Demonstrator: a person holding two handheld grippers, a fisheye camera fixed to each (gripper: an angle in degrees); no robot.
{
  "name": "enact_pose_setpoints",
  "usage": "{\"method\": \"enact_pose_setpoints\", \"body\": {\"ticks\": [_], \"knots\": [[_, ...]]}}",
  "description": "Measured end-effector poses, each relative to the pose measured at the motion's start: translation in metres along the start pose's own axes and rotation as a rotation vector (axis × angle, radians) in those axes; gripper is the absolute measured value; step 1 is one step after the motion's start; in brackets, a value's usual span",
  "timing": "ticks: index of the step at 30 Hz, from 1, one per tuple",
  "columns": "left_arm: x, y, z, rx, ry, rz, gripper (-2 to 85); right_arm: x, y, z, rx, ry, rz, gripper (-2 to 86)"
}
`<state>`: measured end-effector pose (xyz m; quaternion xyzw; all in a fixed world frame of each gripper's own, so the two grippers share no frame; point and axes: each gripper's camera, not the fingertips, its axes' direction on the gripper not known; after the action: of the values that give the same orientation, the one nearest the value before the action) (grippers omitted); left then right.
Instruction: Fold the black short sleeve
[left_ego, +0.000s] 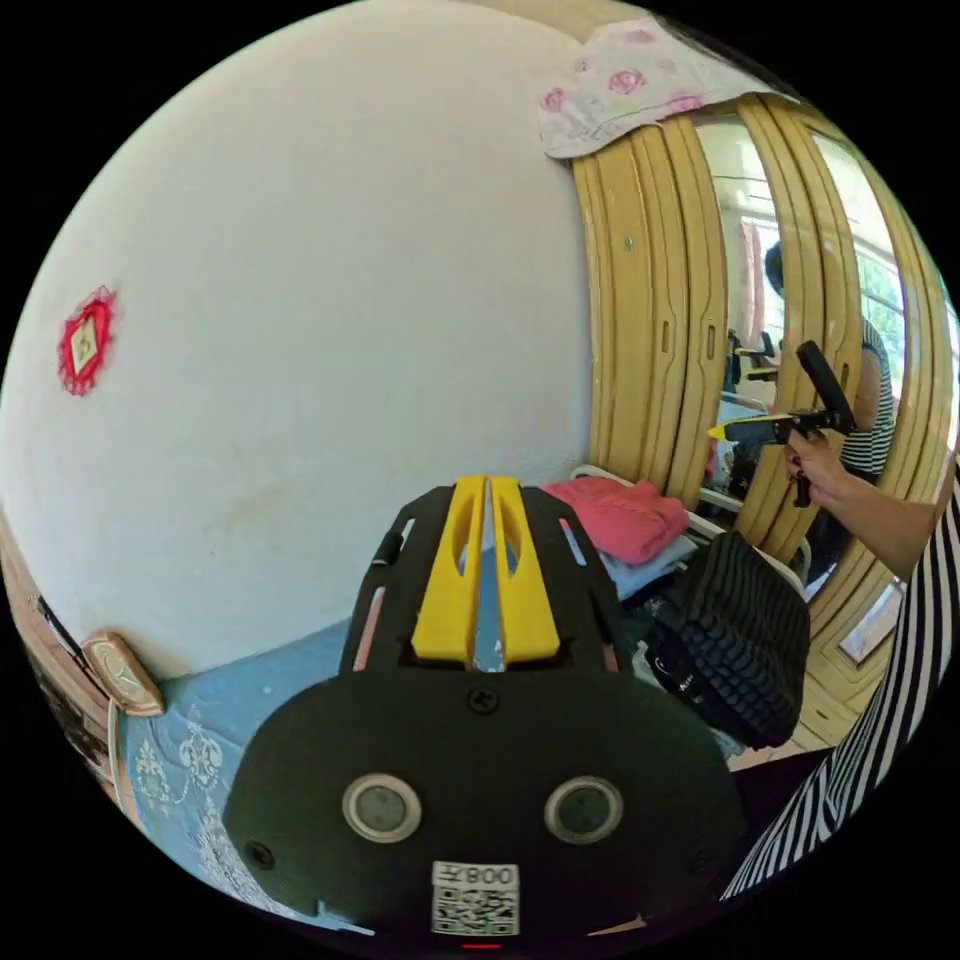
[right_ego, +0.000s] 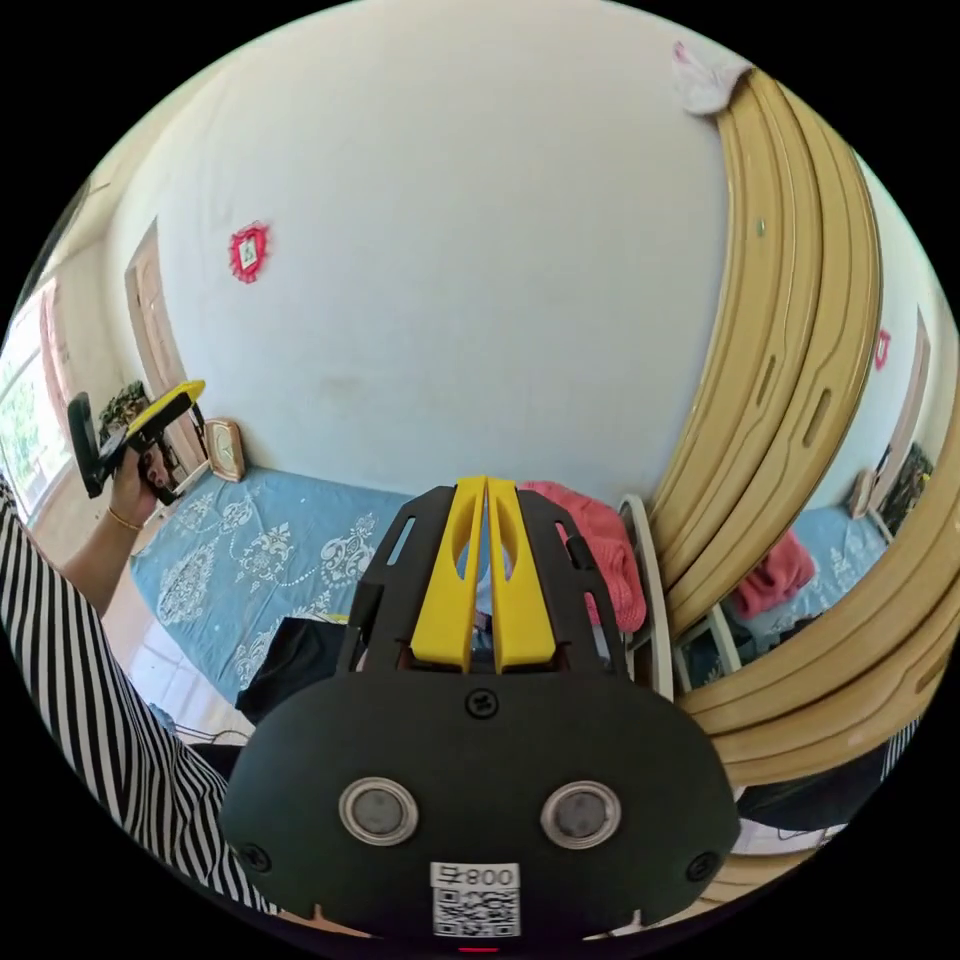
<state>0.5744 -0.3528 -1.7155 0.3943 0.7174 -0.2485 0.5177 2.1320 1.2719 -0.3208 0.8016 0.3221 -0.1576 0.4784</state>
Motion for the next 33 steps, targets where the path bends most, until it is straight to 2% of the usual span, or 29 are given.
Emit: {"method": "enact_pose_setpoints", "body": {"ticks": [3, 5, 11, 15, 20, 27, 33], "knots": [[-0.052, -0.029, -0.093, 0.126, -0.059, -0.025, 5.3, -0.083, 0.001, -0.048, 0.076, 0.050, -0.062, 0.0], [-0.080, -0.044, -0.148, 0.174, -0.074, 0.032, 5.7, -0.128, 0.002, -0.074, 0.124, 0.063, -0.092, -0.1], [-0.182, -0.087, -0.314, 0.154, -0.185, 0.052, 8.2, -0.240, 0.009, -0.135, 0.250, 0.062, -0.117, -0.2], [-0.236, -0.114, -0.405, 0.143, -0.283, -0.005, 10.9, -0.295, 0.006, -0.165, 0.261, 0.004, -0.165, 0.0], [-0.276, -0.144, -0.481, 0.160, -0.280, -0.093, 11.8, -0.339, 0.010, -0.184, 0.244, -0.129, -0.157, 0.5], [-0.306, -0.212, -0.560, 0.157, -0.234, -0.094, 7.3, -0.376, 0.055, -0.214, 0.244, -0.280, -0.048, 0.8], [-0.340, -0.267, -0.597, 0.166, -0.156, -0.061, 7.3, -0.389, 0.103, -0.236, 0.198, -0.277, 0.092, 0.7]]}}
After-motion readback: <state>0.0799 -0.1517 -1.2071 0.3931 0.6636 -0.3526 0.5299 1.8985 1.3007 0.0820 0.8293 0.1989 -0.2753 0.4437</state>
